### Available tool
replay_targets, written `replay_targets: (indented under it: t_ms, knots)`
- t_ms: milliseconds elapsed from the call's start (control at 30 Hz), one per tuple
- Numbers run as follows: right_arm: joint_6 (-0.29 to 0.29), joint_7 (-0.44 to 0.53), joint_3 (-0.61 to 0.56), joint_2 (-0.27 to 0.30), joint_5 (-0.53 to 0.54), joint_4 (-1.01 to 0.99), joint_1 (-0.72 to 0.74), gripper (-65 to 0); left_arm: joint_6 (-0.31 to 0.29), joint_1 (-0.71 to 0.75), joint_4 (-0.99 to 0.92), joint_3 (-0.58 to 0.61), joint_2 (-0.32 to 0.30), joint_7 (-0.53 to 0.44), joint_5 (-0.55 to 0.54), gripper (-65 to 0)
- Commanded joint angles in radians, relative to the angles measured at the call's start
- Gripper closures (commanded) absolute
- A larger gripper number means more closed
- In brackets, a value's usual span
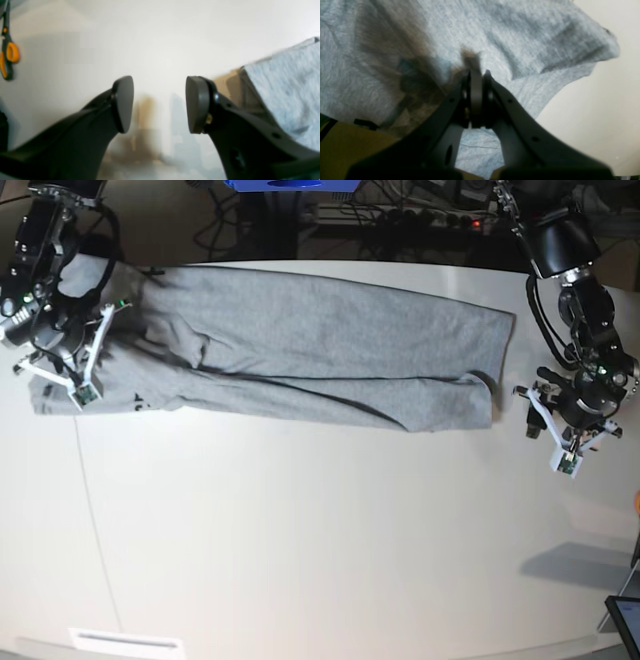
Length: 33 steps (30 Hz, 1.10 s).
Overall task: Fold the T-shirt properly
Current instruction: 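Press the shirt's end flat with the right gripper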
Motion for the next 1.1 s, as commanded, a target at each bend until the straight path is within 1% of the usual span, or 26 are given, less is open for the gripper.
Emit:
replay_targets:
  t_ms: [0,167,333,400,467,600,1067]
  knots:
    - [0.006,0.01,0.008,0.009,0.001,0.021,0.009,-0.1,0.007,-0.016,0.017,-0.002,-0.019,-0.015,-0.009,-32.4]
    - [0.006,0.018,0.008,0.005,0.001,0.022,0.009,-0.1,0.007,-0.016,0.016,0.0,-0.019,-0.015,-0.007,-32.4]
    - [0.006,0.067,0.009,0.005,0.001,0.022,0.0,-0.1,0.007,-0.016,0.008,0.001,-0.019,-0.015,-0.007,-32.4]
    - [0.006,0.064,0.052,-0.001,0.001,0.022,-0.003,-0.1,0.007,-0.016,0.007,0.001,-0.019,-0.015,-0.007,-32.4]
    - [0.006,0.064,0.088,-0.019,0.001,0.022,-0.005,-0.1,0.007,-0.016,0.007,0.001,-0.019,-0.015,-0.007,-32.4]
    - [0.006,0.07,0.132,-0.019,0.001,0.022,-0.025,-0.1,0.007,-0.016,0.007,0.001,-0.015,-0.015,-0.007,-32.4]
    - [0.006,0.064,0.138,-0.024,0.001,0.022,-0.083,-0.1,0.007,-0.016,0.007,0.003,-0.013,-0.015,-0.007,-32.4]
